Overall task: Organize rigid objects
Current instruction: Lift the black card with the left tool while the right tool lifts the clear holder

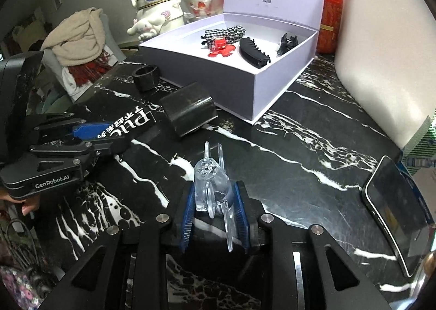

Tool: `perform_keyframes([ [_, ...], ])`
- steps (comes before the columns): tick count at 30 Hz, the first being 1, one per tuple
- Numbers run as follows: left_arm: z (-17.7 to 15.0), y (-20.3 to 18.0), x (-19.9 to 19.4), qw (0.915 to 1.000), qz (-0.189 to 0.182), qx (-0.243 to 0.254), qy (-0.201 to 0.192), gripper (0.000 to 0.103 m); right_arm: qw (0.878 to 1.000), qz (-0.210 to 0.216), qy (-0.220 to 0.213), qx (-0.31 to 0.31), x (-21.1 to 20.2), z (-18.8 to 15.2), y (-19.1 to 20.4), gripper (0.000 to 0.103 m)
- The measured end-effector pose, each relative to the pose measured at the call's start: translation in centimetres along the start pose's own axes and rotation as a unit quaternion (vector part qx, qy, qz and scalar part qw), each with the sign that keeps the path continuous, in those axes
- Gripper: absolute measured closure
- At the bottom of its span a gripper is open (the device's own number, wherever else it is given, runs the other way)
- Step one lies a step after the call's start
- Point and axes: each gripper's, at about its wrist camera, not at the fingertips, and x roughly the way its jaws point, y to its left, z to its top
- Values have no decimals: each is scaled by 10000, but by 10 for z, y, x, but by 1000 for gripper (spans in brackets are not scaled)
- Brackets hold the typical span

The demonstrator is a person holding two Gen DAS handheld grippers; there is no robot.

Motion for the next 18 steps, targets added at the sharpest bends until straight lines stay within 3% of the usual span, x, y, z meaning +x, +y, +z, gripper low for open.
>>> perform_keyframes([
  [18,1,-15,-13,9996,-273,62,70,78,9997,190,33,-154,-6,2,11,76],
])
